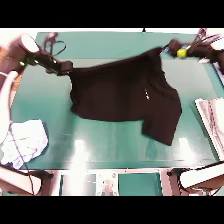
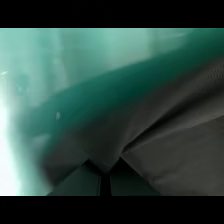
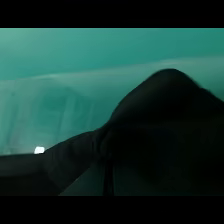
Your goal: Fold the shirts.
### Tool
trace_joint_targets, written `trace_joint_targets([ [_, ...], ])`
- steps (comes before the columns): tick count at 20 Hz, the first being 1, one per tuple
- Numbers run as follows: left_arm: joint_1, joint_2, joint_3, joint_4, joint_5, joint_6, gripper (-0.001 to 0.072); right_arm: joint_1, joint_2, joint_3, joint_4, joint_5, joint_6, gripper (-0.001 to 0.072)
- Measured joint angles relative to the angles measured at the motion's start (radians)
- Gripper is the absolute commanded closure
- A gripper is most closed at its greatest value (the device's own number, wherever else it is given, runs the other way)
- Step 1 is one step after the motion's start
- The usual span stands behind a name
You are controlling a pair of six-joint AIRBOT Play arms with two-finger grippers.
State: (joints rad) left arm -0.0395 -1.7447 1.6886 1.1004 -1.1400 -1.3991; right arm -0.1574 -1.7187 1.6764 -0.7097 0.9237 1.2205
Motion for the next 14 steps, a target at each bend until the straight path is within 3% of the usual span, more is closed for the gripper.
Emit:
trace_joint_targets([
  [1, 0.016, -0.043, 0.000, -0.063, 0.041, 0.042, 0.0628, 0.005, -0.040, -0.002, -0.001, -0.010, 0.010, 0.0609],
  [2, 0.024, -0.075, -0.002, -0.110, 0.074, 0.075, 0.0315, 0.006, -0.068, -0.003, -0.002, -0.015, 0.019, 0.0445],
  [3, 0.031, -0.100, -0.001, -0.147, 0.099, 0.103, 0.0121, 0.001, -0.088, -0.002, -0.002, -0.016, 0.024, 0.0400],
  [5, 0.048, -0.125, 0.024, -0.200, 0.122, 0.140, 0.0115, -0.034, -0.108, 0.016, -0.004, 0.021, 0.034, 0.0401],
  [7, 0.083, -0.139, 0.075, -0.213, 0.056, 0.157, 0.0115, -0.097, -0.110, 0.033, -0.004, 0.108, 0.049, 0.0426],
  [14, 0.263, -0.148, 0.123, -0.196, -0.421, 0.077, 0.0117, -0.396, -0.014, -0.108, -0.069, 0.424, 0.060, 0.0422],
])
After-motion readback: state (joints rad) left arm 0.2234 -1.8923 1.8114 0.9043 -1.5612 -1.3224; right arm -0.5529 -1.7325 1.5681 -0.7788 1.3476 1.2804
